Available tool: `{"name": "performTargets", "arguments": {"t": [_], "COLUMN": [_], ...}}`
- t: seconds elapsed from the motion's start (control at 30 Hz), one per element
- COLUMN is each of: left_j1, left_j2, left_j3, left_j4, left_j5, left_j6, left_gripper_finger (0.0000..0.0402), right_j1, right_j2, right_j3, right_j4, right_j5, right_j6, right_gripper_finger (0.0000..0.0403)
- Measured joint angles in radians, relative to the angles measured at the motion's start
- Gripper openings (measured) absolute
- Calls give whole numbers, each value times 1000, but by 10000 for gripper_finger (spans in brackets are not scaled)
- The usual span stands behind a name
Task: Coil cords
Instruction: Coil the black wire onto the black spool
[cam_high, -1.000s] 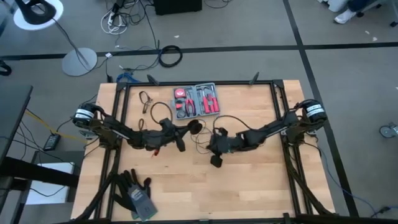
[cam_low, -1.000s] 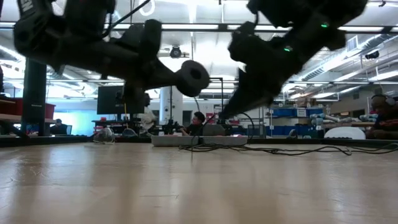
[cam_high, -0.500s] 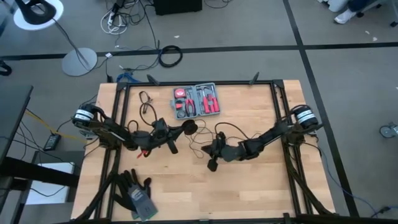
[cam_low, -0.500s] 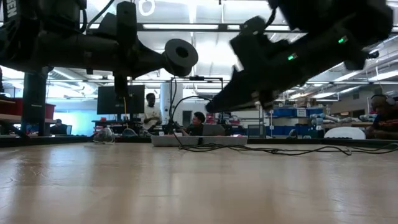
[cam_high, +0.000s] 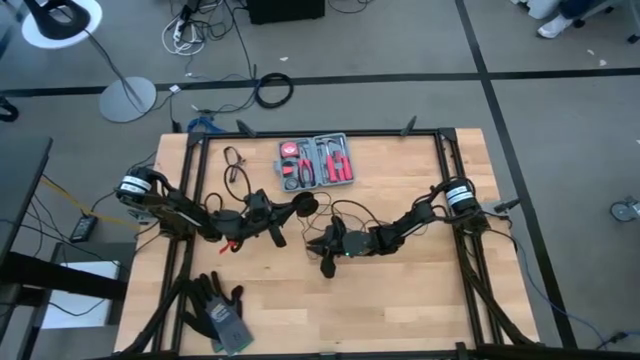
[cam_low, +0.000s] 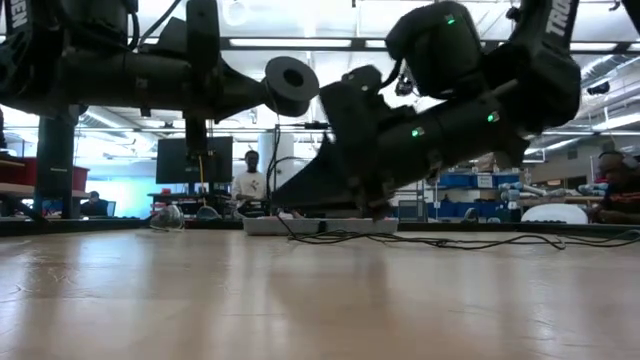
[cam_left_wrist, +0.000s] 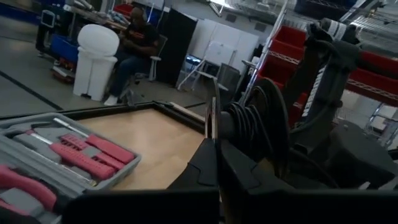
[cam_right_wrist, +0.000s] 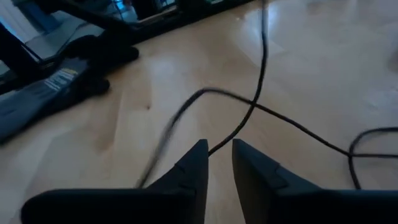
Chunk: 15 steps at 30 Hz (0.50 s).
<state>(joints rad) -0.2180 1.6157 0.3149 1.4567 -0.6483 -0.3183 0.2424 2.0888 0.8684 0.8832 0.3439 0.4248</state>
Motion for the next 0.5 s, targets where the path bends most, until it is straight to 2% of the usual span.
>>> {"name": "performTargets", "arguments": {"t": [0.2, 0.5], "left_j1": [0, 0], "left_j2": [0, 0], "left_j3": [0, 0], "left_j4": [4, -7], "left_j5": [-1, -1], "left_j6": [0, 0], "left_gripper_finger": [0, 0], "right_j1": [-4, -26], "right_j2": [4, 3], "right_j3": [5, 5], "right_j4": [3, 31], "right_j5": [0, -29], "right_j6": [14, 142], "right_gripper_finger": [82, 81]}}
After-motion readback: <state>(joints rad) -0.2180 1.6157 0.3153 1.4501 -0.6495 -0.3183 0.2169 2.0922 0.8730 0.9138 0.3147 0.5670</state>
